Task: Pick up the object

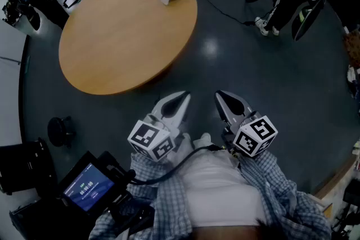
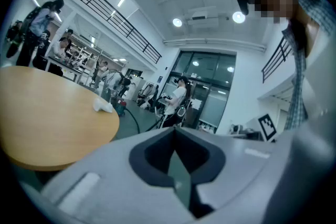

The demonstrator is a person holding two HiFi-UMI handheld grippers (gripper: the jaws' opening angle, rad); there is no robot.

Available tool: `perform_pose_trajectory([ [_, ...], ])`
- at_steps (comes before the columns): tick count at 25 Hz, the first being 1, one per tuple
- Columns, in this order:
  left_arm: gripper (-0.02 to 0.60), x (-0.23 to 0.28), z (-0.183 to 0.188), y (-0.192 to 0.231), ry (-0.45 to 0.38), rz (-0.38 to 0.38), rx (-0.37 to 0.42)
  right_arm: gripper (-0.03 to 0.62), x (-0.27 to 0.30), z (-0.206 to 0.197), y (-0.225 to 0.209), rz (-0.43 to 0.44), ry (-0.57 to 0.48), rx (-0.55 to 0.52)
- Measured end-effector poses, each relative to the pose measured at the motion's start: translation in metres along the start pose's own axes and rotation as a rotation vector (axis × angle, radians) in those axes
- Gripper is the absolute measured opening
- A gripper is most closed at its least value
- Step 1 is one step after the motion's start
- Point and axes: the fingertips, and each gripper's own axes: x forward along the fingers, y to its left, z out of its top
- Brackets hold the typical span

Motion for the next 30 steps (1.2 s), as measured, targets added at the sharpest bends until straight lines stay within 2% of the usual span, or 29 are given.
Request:
perform_pose_trajectory([
  [12,0.002,0.000,0.000,0.001,-0.003,0.006,-0.002,0.005,0.001,-0.001,-0.006,-0.017,0.005,0.009],
  [18,0.002,0.002,0.004,0.001,-0.007,0.014,-0.004,0.005,0.002,-0.004,-0.011,-0.043,0.040,0.010],
  [30,0.003,-0.025,0.022,0.047,-0.093,0.160,-0.001,0.005,0.016,-0.009,-0.028,-0.056,0.032,0.020],
])
